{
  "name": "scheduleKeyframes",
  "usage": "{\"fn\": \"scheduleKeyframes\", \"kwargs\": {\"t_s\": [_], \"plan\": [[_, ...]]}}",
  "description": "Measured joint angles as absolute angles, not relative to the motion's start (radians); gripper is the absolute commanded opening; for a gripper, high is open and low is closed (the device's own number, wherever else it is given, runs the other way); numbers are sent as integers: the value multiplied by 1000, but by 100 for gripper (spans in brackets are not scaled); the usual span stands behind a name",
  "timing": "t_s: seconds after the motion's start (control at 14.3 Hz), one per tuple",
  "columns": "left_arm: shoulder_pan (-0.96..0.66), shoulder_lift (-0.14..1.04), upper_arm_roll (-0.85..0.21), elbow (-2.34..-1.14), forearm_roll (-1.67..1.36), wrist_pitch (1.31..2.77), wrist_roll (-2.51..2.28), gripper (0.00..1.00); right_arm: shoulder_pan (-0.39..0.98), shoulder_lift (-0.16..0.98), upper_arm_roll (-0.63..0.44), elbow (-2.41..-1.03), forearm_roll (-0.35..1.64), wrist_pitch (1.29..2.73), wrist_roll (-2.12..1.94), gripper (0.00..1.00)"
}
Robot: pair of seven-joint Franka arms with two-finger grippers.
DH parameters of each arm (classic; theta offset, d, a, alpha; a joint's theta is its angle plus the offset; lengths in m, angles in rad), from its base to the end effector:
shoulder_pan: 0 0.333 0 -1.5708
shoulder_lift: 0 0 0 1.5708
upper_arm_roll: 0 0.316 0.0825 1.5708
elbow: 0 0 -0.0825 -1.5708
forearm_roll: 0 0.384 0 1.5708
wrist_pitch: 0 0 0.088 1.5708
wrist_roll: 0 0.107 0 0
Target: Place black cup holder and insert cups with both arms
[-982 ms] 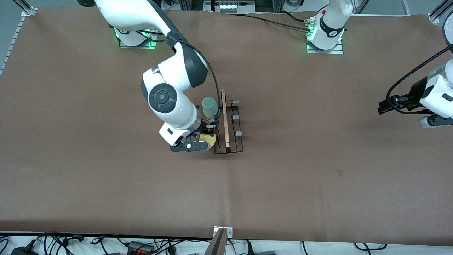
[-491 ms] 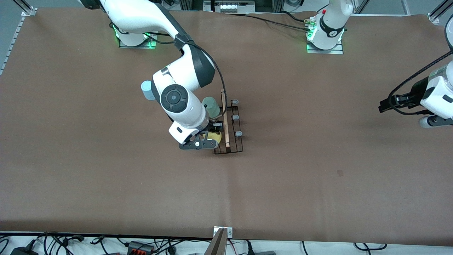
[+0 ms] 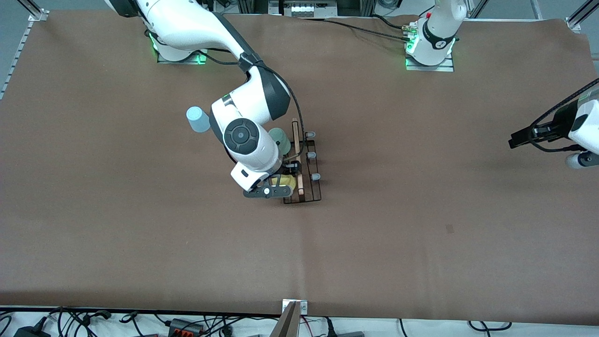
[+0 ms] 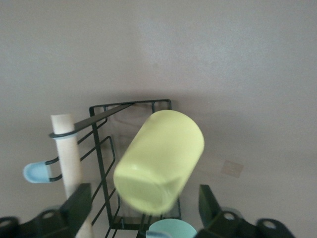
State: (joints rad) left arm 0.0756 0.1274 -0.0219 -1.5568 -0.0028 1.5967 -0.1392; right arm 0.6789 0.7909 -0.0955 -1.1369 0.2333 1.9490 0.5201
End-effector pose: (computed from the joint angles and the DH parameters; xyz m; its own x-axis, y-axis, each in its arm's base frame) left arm 0.5903 0.0322 0.5602 0.9776 0.1915 -0.0873 0.1917 -0.9814 -0.0066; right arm 0.6149 0.4506 0.3369 0.9983 0.0127 -0.0575 0.0046 -0.9901 -0.1403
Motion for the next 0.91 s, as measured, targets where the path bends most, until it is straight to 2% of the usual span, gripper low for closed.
{"fn": "scheduleKeyframes", "kwargs": {"t_s": [0.14, 0.56, 0.91], "plan": [[87, 109, -20, -1554, -3, 1566, -136, 100, 678, 766, -117, -1129, 232, 1929, 531, 100], [118, 72, -24, -1553, -3, 1545, -83, 100, 630, 652, -337, -1124, 232, 1758, 443, 100], [118, 83, -25, -1554, -3, 1545, -79, 100, 464, 575, -368, -1124, 232, 1648, 241, 100]]}}
